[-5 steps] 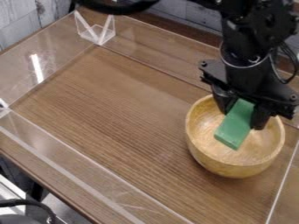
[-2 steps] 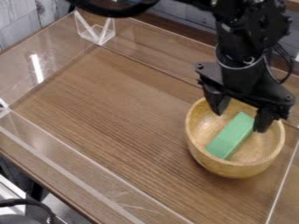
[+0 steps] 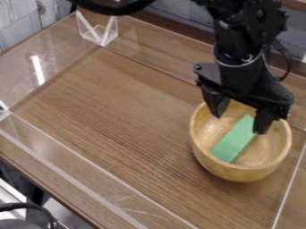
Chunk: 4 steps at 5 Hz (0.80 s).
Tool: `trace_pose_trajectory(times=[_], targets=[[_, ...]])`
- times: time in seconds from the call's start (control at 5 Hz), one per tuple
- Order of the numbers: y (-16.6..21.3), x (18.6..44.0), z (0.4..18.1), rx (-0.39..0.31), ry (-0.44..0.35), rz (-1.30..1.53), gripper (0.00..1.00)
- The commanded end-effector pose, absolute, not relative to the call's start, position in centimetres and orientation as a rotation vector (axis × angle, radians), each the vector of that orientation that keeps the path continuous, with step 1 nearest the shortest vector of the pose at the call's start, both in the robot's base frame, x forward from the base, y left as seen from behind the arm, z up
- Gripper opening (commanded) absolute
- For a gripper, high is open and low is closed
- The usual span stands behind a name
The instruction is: Put the green block in the brown bowl
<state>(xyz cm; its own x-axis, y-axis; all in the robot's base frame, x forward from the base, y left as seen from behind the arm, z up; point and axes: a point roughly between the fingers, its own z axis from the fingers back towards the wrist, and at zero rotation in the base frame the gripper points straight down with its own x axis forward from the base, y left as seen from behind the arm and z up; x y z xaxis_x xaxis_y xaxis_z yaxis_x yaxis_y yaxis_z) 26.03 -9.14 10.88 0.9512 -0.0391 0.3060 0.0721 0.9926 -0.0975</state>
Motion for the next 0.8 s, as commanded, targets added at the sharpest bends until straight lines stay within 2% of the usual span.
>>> trace_pose_trajectory(times=[0.0, 0.6], targets=[[-8.87, 26.92, 12.47, -0.127, -0.348, -0.054, 1.00], [-8.07, 27.15, 12.44, -0.140, -0.329, -0.040, 1.00]])
